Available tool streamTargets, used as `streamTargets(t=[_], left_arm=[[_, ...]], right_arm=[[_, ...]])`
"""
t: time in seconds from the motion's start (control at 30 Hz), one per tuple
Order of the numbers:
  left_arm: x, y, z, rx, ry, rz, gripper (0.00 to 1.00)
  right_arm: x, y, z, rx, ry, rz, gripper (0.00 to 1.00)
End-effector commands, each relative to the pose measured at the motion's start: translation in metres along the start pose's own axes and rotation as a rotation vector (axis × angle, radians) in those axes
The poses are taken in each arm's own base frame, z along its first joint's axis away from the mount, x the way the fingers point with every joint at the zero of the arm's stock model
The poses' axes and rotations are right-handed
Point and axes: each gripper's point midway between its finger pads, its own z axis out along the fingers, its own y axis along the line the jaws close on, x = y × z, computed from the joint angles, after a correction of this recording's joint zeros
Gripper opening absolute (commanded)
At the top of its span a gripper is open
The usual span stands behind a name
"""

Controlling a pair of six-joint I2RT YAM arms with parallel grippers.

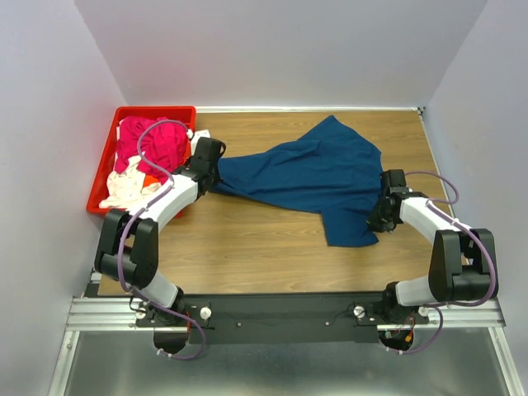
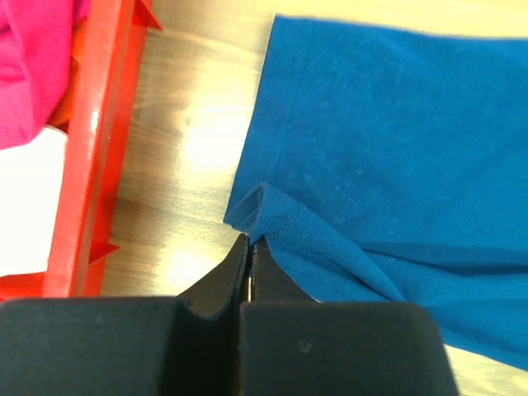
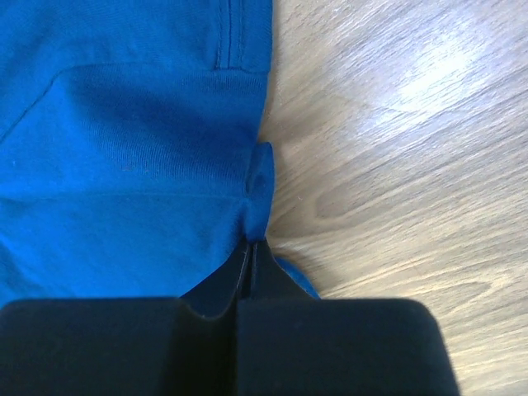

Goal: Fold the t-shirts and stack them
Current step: Flatten the tshirt out

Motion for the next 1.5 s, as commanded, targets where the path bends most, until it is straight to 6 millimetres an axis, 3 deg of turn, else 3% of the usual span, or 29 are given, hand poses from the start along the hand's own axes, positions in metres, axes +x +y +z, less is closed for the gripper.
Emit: streamTargets(t=[0.0, 0.07, 0.1, 0.17, 0.2, 0.23, 0.3, 0.33, 0.4, 0.43, 0.47, 0.57, 0.6, 0.63, 0.67, 0.7, 0.77, 0.8, 0.87, 0.9, 0.93, 1.07, 1.17, 1.23, 1.33, 1.37, 1.4, 1.43, 1.47], left_arm=[[-0.033, -0.005, -0.019, 0.039, -0.091, -0.028, 0.0], [-0.069, -0.015, -0.033, 0.066, -0.153, -0.032, 0.0], [-0.1, -0.023, -0.048, 0.088, -0.205, -0.031, 0.0], [-0.135, -0.031, -0.067, 0.111, -0.266, -0.04, 0.0], [-0.173, -0.036, -0.092, 0.134, -0.341, -0.064, 0.0], [-0.191, -0.038, -0.106, 0.145, -0.38, -0.068, 0.0], [-0.225, -0.039, -0.136, 0.16, -0.457, -0.08, 0.0], [-0.261, -0.04, -0.172, 0.186, -0.556, -0.098, 0.0], [-0.291, -0.036, -0.209, 0.202, -0.637, -0.121, 0.0], [-0.317, -0.033, -0.247, 0.234, -0.727, -0.148, 0.0], [-0.328, -0.029, -0.269, 0.245, -0.774, -0.153, 0.0], [-0.351, -0.011, -0.345, 0.306, -0.937, -0.194, 0.0], [-0.356, -0.006, -0.368, 0.33, -1.0, -0.199, 0.0], [-0.352, -0.008, -0.375, 0.364, -1.014, -0.182, 0.0], [-0.348, 0.002, -0.406, 0.399, -1.072, -0.189, 0.0], [-0.344, -0.001, -0.412, 0.434, -1.092, -0.17, 0.0], [-0.334, 0.013, -0.446, 0.47, -1.154, -0.172, 0.0], [-0.328, 0.013, -0.448, 0.483, -1.152, -0.158, 0.0], [-0.316, 0.026, -0.472, 0.502, -1.187, -0.165, 0.0], [-0.31, 0.027, -0.469, 0.503, -1.177, -0.162, 0.0], [-0.303, 0.033, -0.482, 0.519, -1.195, -0.173, 0.0], [-0.29, 0.034, -0.489, 0.557, -1.189, -0.158, 0.0], [-0.286, 0.025, -0.483, 0.585, -1.15, -0.122, 0.0], [-0.283, 0.015, -0.467, 0.592, -1.098, -0.095, 0.0], [-0.277, 0.004, -0.428, 0.564, -1.018, -0.072, 0.0], [-0.276, -0.002, -0.41, 0.549, -0.984, -0.066, 0.0], [-0.275, -0.006, -0.397, 0.542, -0.959, -0.062, 0.0], [-0.267, -0.015, -0.364, 0.526, -0.894, -0.049, 0.0], [-0.262, -0.021, -0.346, 0.52, -0.859, -0.045, 0.0]], right_arm=[[-0.016, 0.0, -0.009, 0.019, -0.058, 0.018, 0.01], [-0.053, 0.016, -0.028, -0.016, -0.159, 0.023, 0.01], [-0.094, 0.034, -0.053, -0.051, -0.269, 0.032, 0.01], [-0.134, 0.049, -0.082, -0.078, -0.374, 0.034, 0.01], [-0.158, 0.053, -0.101, -0.075, -0.449, 0.032, 0.01], [-0.195, 0.068, -0.138, -0.116, -0.555, 0.047, 0.01], [-0.236, 0.078, -0.186, -0.136, -0.69, 0.064, 0.01], [-0.266, 0.088, -0.237, -0.182, -0.806, 0.074, 0.01], [-0.291, 0.088, -0.285, -0.197, -0.922, 0.097, 0.01], [-0.301, 0.088, -0.315, -0.213, -0.987, 0.1, 0.01], [-0.312, 0.088, -0.363, -0.258, -1.082, 0.124, 0.01], [-0.32, 0.079, -0.434, -0.29, -1.23, 0.125, 0.01], [-0.318, 0.07, -0.476, -0.319, -1.313, 0.145, 0.01], [-0.315, 0.061, -0.496, -0.304, -1.358, 0.144, 0.01], [-0.31, 0.054, -0.514, -0.306, -1.397, 0.148, 0.01], [-0.3, 0.041, -0.544, -0.308, -1.462, 0.147, 0.01], [-0.287, 0.029, -0.567, -0.311, -1.513, 0.142, 0.01], [-0.272, 0.016, -0.587, -0.316, -1.559, 0.133, 0.01], [-0.257, 0.007, -0.603, -0.327, -1.597, 0.119, 0.01], [-0.251, 0.006, -0.609, -0.344, -1.616, 0.099, 0.01], [-0.239, -0.003, -0.619, -0.34, -1.643, 0.078, 0.01], [-0.219, -0.014, -0.637, -0.348, -1.692, 0.046, 0.01], [-0.212, -0.013, -0.648, -0.368, -1.719, 0.005, 0.01], [-0.212, -0.006, -0.646, -0.382, -1.716, -0.039, 0.01], [-0.224, 0.016, -0.62, -0.393, -1.654, -0.117, 0.01], [-0.228, 0.023, -0.607, -0.394, -1.625, -0.138, 0.01], [-0.236, 0.035, -0.58, -0.388, -1.564, -0.173, 0.01], [-0.241, 0.049, -0.557, -0.401, -1.512, -0.224, 0.01], [-0.245, 0.057, -0.538, -0.4, -1.47, -0.241, 0.01]])
